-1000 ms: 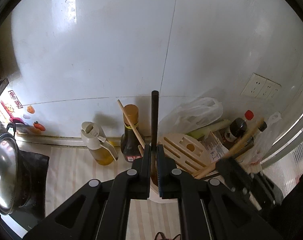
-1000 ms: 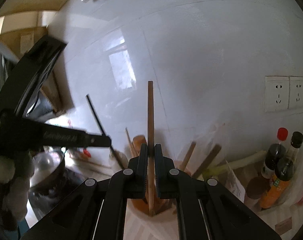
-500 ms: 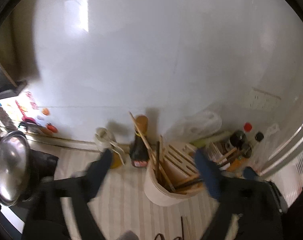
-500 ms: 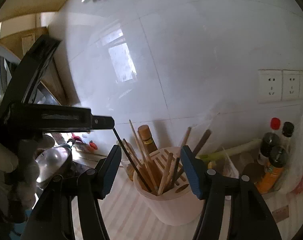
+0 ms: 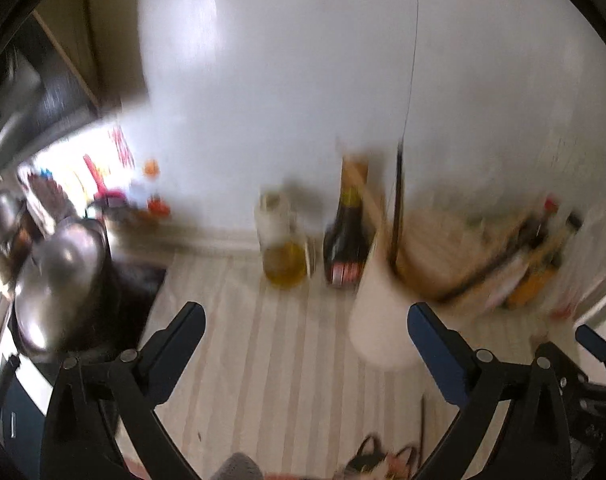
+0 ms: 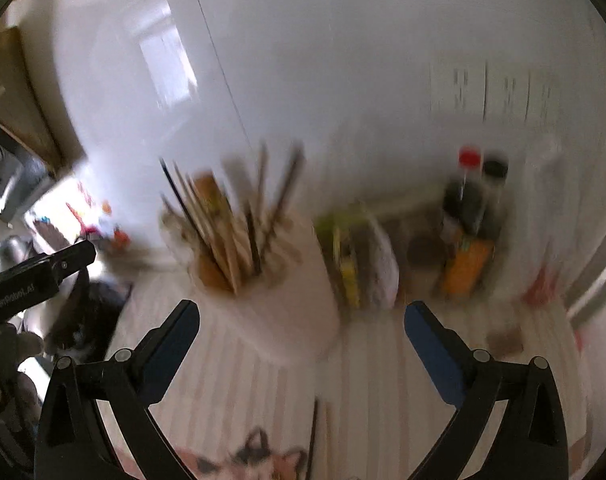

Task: Organize utensils
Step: 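Move both open tools down to the last chopsticks on the mat, then close right tool on the wooden chopstick while left tool approaches the dark chopstick, then close left tool on the dark chopstick while right tool holds the wooden chopstick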

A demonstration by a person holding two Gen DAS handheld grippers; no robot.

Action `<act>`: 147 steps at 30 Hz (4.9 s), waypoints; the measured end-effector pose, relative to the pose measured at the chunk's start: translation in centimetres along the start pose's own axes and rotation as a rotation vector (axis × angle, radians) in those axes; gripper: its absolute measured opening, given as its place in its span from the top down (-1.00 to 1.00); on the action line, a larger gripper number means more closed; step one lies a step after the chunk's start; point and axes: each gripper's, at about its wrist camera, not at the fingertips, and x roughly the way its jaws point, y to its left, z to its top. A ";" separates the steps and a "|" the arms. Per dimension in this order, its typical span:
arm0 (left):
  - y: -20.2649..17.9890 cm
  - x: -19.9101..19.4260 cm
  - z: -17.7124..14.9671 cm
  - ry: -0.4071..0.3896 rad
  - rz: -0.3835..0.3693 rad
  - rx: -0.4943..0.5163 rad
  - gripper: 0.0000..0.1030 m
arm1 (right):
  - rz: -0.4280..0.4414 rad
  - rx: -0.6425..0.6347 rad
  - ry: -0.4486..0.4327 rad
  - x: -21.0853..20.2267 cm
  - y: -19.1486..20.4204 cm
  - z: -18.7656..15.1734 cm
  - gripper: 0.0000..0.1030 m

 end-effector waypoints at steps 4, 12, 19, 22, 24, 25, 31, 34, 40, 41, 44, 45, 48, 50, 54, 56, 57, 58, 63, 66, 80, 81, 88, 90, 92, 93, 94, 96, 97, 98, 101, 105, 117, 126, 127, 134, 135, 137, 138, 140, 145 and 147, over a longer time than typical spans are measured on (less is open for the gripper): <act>-0.2 4.3 -4.3 0.114 0.018 0.000 -1.00 | -0.043 -0.001 0.244 6.0 -1.7 -5.0 -1.00; -1.8 10.7 -11.6 0.322 0.011 0.019 -1.00 | -0.065 -0.020 0.527 13.6 -3.2 -13.4 -0.50; -3.3 12.9 -14.7 0.413 -0.003 0.045 -1.00 | -0.076 -0.036 0.585 15.3 -3.3 -16.0 -0.32; -3.5 13.4 -15.3 0.435 -0.008 0.044 -1.00 | -0.080 -0.043 0.597 15.5 -3.2 -16.5 -0.27; -3.6 13.5 -15.5 0.444 -0.011 0.043 -1.00 | -0.089 -0.057 0.597 15.6 -3.0 -16.8 -0.22; -3.6 13.6 -15.5 0.446 -0.015 0.041 -1.00 | -0.097 -0.069 0.594 15.6 -2.9 -17.0 -0.19; -4.0 13.6 -15.7 0.449 -0.017 0.049 -1.00 | -0.157 -0.151 0.580 15.4 -2.1 -17.6 0.37; -4.6 13.4 -15.7 0.449 -0.028 0.056 -0.98 | -0.165 -0.142 0.581 15.1 -1.9 -18.1 0.82; -7.4 12.5 -15.9 0.436 -0.085 0.100 -0.93 | -0.184 -0.087 0.599 14.3 -5.9 -18.0 0.86; -8.1 12.5 -16.1 0.444 -0.102 0.110 -0.93 | -0.195 -0.079 0.604 14.1 -6.7 -18.1 0.86; -10.6 12.6 -17.0 0.476 -0.164 0.132 -0.93 | -0.215 -0.046 0.608 13.6 -8.9 -18.1 0.86; -11.5 12.6 -17.4 0.488 -0.185 0.142 -0.93 | -0.222 -0.034 0.608 13.4 -9.5 -18.2 0.86; -13.8 12.8 -18.3 0.511 -0.217 0.191 -0.93 | -0.229 -0.012 0.608 13.1 -10.5 -18.4 0.86; -15.0 13.0 -18.8 0.514 -0.213 0.229 -0.93 | -0.226 0.004 0.605 12.8 -11.4 -18.4 0.86; -15.9 14.7 -20.0 0.551 -0.182 0.266 -0.93 | -0.219 0.029 0.601 13.3 -12.0 -17.6 0.86; -16.2 15.1 -20.4 0.542 -0.169 0.287 -0.98 | -0.214 0.038 0.598 13.2 -12.3 -17.6 0.86; -16.3 15.0 -20.4 0.524 -0.171 0.291 -1.00 | -0.211 0.044 0.596 13.2 -12.4 -17.6 0.86; -16.3 15.2 -20.2 0.517 -0.173 0.285 -1.00 | -0.209 0.049 0.594 12.8 -13.2 -17.6 0.86; -16.3 14.6 -20.4 0.394 -0.163 0.201 -1.00 | -0.204 0.074 0.594 12.0 -15.4 -16.7 0.86; -15.8 14.6 -20.4 0.391 -0.161 0.199 -1.00 | -0.208 0.080 0.596 11.8 -17.1 -16.3 0.86; -15.7 14.6 -18.3 0.474 -0.178 0.291 0.86 | -0.223 0.030 0.584 12.1 -18.8 -16.2 0.86; -15.3 14.7 -18.1 0.474 -0.172 0.292 0.88 | -0.217 0.030 0.583 12.1 -18.8 -16.2 0.86; -10.4 16.5 -15.7 0.504 -0.105 0.207 0.89 | -0.143 0.034 0.593 12.4 -18.6 -16.0 0.86; -9.3 16.8 -15.5 0.529 -0.114 0.183 0.89 | -0.129 0.053 0.603 12.3 -19.3 -15.8 0.86; -8.4 16.8 -15.5 0.574 -0.142 0.136 0.88 | -0.109 0.100 0.627 12.2 -20.3 -15.6 0.85; -7.9 16.9 -15.4 0.588 -0.155 0.122 0.86 | -0.103 0.118 0.636 12.1 -21.1 -15.4 0.83; -7.5 16.9 -15.7 0.606 -0.172 0.103 0.85 | -0.095 0.125 0.646 11.8 -21.5 -15.4 0.76; -7.5 16.7 -16.0 0.611 -0.193 0.097 0.68 | -0.094 0.120 0.654 11.6 -22.5 -15.5 0.58; -7.5 16.5 -16.2 0.608 -0.208 0.094 0.49 | -0.093 0.110 0.661 11.5 -22.6 -15.6 0.51; -7.7 16.4 -16.3 0.604 -0.222 0.089 0.41 | -0.095 0.105 0.667 11.7 -22.6 -15.5 0.51; -9.3 16.3 -16.9 0.599 -0.238 0.105 -0.05 | -0.108 0.093 0.670 11.7 -21.7 -16.0 0.50; -11.0 16.3 -17.3 0.588 -0.172 0.170 -0.09 | -0.131 0.093 0.663 11.7 -19.7 -16.1 0.50; -12.6 14.6 -18.2 0.552 -0.182 0.276 0.93 | -0.145 -0.049 0.674 10.7 -14.8 -17.5 0.86; -10.7 16.5 -17.1 0.578 -0.202 0.218 0.84 | -0.159 -0.017 0.696 12.8 -14.3 -16.7 0.85; -10.7 16.5 -17.0 0.575 -0.196 0.219 0.84 | -0.163 -0.019 0.694 13.5 -13.9 -16.6 0.85; -12.9 16.2 -16.4 0.559 -0.162 0.243 0.84 | -0.203 -0.043 0.694 15.7 -12.2 -15.2 0.85; -13.2 16.0 -16.3 0.557 -0.160 0.246 0.85 | -0.207 -0.048 0.692 15.8 -12.0 -15.1 0.85; -13.4 15.9 -16.3 0.559 -0.159 0.247 0.91 | -0.212 -0.054 0.693 16.0 -11.5 -14.8 0.85; -13.4 15.8 -16.3 0.560 -0.156 0.246 0.92 | -0.211 -0.055 0.690 16.1 -11.3 -14.8 0.85; -13.9 15.8 -15.6 0.557 -0.149 0.243 0.94 | -0.205 -0.060 0.680 16.1 -11.4 -14.9 0.85; -12.6 16.0 -16.1 0.586 -0.163 0.173 0.93 | -0.173 -0.005 0.703 15.3 -12.5 -15.5 0.84; -11.9 16.4 -16.0 0.610 -0.187 0.136 0.86 | -0.146 0.020 0.740 15.8 -12.8 -15.1 0.75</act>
